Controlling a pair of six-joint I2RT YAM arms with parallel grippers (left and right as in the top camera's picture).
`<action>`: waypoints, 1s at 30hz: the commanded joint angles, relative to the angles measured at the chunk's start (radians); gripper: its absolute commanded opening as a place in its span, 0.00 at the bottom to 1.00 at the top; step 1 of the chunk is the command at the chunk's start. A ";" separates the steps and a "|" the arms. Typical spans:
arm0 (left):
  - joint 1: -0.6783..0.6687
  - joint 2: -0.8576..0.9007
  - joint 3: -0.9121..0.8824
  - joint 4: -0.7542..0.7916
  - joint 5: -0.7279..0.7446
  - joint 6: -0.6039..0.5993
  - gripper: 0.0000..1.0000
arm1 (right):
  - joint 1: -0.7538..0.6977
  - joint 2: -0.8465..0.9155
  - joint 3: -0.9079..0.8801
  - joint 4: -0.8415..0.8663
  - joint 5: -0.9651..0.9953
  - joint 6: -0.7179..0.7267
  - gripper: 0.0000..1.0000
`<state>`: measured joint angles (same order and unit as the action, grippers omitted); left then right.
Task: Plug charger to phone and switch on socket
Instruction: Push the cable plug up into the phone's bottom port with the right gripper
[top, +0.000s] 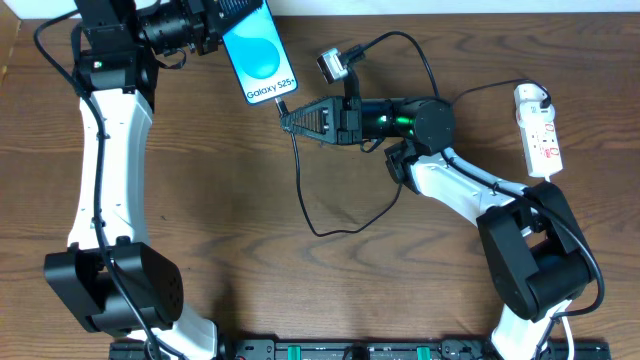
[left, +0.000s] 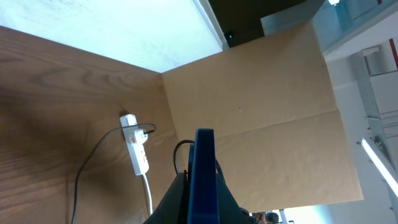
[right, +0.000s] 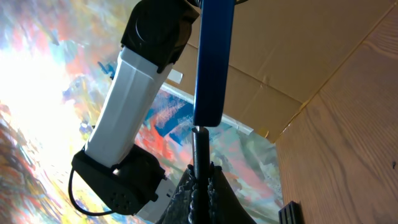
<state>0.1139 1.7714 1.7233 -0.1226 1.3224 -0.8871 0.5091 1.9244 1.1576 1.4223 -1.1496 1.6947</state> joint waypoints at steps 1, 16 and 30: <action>-0.005 -0.010 0.001 0.009 0.039 -0.006 0.08 | 0.010 0.006 0.007 0.006 0.026 0.006 0.01; -0.022 -0.010 0.001 0.009 0.001 -0.005 0.07 | 0.010 0.006 0.007 -0.001 0.025 -0.021 0.01; -0.021 -0.010 0.001 0.008 -0.024 0.004 0.08 | 0.009 0.006 0.007 -0.060 0.025 -0.070 0.01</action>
<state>0.0967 1.7714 1.7237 -0.1226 1.2869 -0.8860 0.5091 1.9244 1.1576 1.3922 -1.1511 1.6726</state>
